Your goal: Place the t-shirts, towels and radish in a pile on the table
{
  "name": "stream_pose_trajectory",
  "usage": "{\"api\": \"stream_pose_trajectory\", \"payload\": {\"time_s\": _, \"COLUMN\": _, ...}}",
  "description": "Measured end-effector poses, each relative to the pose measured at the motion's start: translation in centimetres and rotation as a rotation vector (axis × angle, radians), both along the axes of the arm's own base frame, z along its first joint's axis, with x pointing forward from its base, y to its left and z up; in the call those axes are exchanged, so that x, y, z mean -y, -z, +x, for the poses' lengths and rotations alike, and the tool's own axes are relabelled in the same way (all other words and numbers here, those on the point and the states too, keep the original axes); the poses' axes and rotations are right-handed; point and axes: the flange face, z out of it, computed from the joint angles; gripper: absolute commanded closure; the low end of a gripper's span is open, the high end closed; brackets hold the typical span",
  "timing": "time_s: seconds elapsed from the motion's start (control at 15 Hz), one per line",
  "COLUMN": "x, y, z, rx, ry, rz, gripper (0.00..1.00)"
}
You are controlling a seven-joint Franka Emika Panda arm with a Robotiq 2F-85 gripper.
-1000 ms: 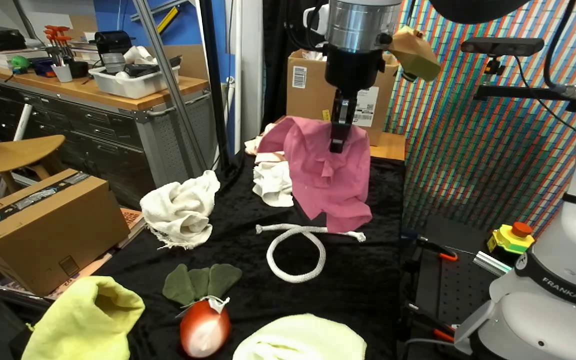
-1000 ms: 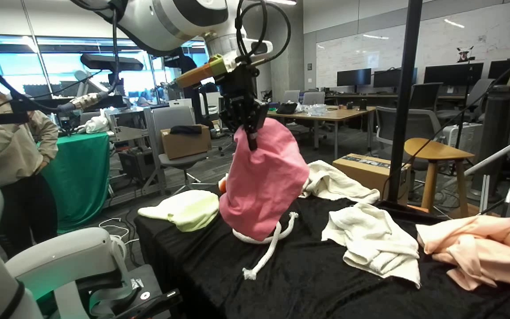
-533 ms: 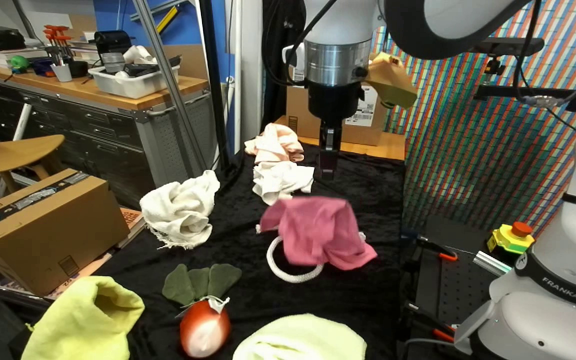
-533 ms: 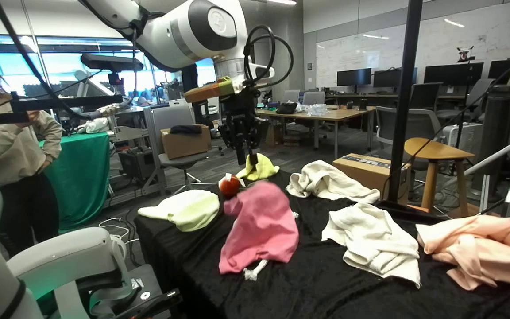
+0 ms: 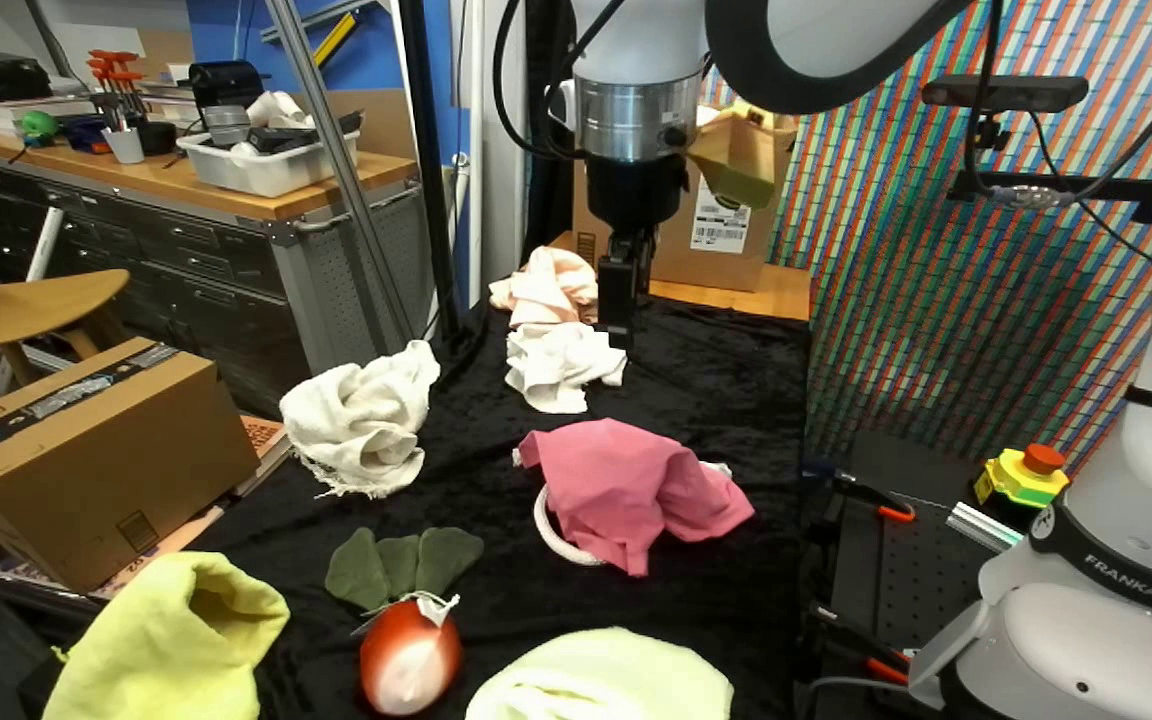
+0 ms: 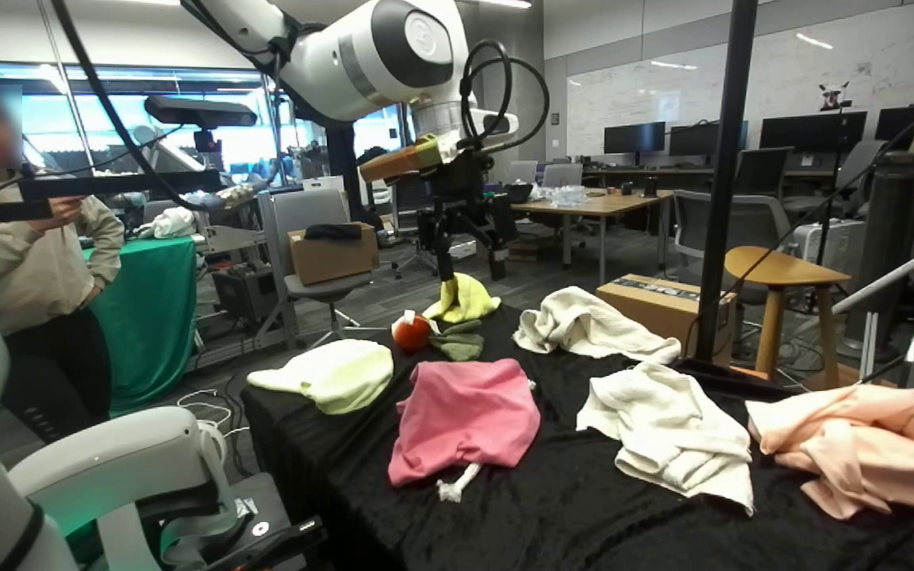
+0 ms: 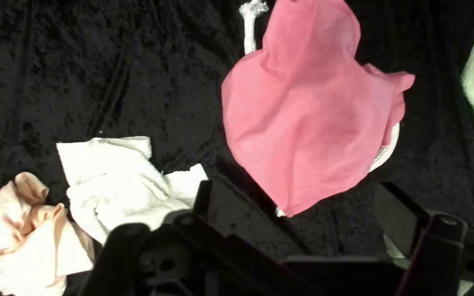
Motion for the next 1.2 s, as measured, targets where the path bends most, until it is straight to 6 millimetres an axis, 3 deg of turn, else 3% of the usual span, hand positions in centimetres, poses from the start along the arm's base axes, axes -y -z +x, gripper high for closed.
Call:
{"api": "stream_pose_trajectory", "payload": {"time_s": 0.27, "x": 4.3, "y": -2.1, "z": 3.6, "rx": 0.015, "ry": 0.101, "rz": -0.009, "gripper": 0.01}}
{"api": "stream_pose_trajectory", "payload": {"time_s": 0.73, "x": 13.9, "y": -6.2, "z": 12.4, "rx": 0.031, "ry": 0.159, "rz": -0.007, "gripper": 0.0}}
{"api": "stream_pose_trajectory", "payload": {"time_s": 1.0, "x": 17.7, "y": -6.2, "z": 17.0, "rx": 0.019, "ry": 0.155, "rz": -0.016, "gripper": 0.0}}
{"api": "stream_pose_trajectory", "payload": {"time_s": 1.2, "x": 19.4, "y": -4.8, "z": 20.2, "rx": 0.012, "ry": 0.158, "rz": -0.012, "gripper": 0.0}}
